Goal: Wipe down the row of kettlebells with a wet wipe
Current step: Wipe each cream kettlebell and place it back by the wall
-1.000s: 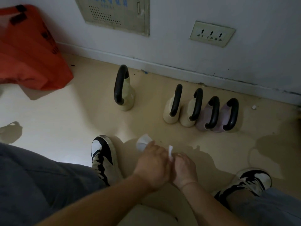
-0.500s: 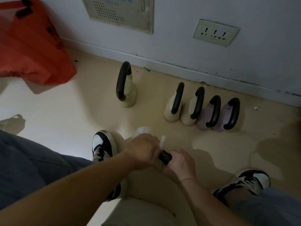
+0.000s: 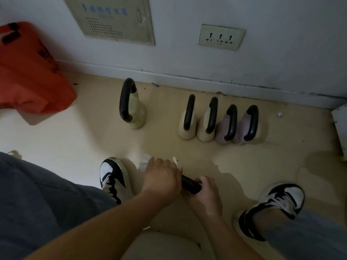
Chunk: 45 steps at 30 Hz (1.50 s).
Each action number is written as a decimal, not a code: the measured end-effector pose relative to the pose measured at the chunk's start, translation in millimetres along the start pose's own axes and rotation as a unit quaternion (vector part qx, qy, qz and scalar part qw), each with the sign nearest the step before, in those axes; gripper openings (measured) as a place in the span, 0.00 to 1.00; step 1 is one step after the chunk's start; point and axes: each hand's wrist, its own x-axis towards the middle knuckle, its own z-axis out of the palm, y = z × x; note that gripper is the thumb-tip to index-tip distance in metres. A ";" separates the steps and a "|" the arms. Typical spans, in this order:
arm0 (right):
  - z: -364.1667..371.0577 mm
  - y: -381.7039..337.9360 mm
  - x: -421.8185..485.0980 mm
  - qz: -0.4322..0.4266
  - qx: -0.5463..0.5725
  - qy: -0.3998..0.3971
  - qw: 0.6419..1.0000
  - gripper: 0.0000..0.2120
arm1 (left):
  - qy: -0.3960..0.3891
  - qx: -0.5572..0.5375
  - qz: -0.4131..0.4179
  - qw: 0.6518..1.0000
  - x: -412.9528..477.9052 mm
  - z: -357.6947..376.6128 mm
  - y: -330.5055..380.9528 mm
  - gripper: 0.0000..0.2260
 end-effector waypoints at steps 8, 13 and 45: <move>2.8 28.3 10.0 0.056 0.186 -0.085 0.977 0.12 | -0.123 0.139 0.177 0.966 20.1 -2.2 21.4 0.19; 8.5 24.3 13.1 0.053 0.238 -0.050 0.968 0.21 | -0.203 0.133 0.014 0.970 22.7 4.9 65.7 0.14; -24.3 -11.6 22.1 0.223 0.386 0.022 0.895 0.17 | 0.055 -0.423 -0.288 0.858 -1.8 32.5 -22.1 0.24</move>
